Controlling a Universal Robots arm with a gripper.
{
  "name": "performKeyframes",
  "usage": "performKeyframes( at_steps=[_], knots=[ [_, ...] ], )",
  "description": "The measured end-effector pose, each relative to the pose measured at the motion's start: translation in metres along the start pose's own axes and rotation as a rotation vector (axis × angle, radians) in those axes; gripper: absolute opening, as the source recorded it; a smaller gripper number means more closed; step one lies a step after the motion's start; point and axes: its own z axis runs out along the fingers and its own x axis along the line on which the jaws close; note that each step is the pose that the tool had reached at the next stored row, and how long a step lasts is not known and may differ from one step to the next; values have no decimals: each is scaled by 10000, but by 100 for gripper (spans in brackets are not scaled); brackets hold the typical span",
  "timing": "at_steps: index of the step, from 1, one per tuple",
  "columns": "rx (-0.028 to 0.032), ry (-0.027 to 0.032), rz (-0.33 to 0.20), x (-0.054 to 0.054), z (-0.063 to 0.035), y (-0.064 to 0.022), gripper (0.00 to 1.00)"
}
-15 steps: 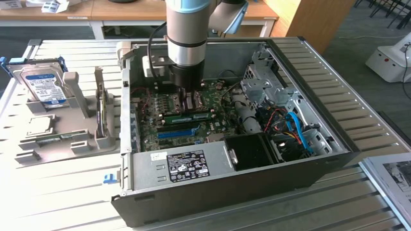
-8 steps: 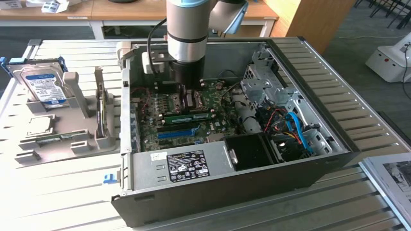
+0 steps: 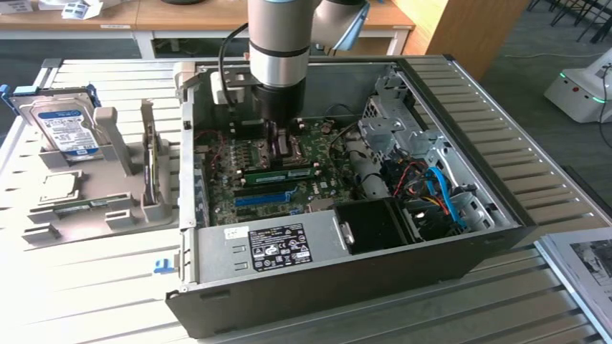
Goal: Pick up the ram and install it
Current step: 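Press down the ram until it locks into place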
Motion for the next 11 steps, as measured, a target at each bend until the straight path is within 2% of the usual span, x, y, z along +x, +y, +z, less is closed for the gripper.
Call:
performKeyframes(
  at_steps=[11],
  knots=[
    [-9, 0, 0, 1, -98, -2, 10]
  ],
)
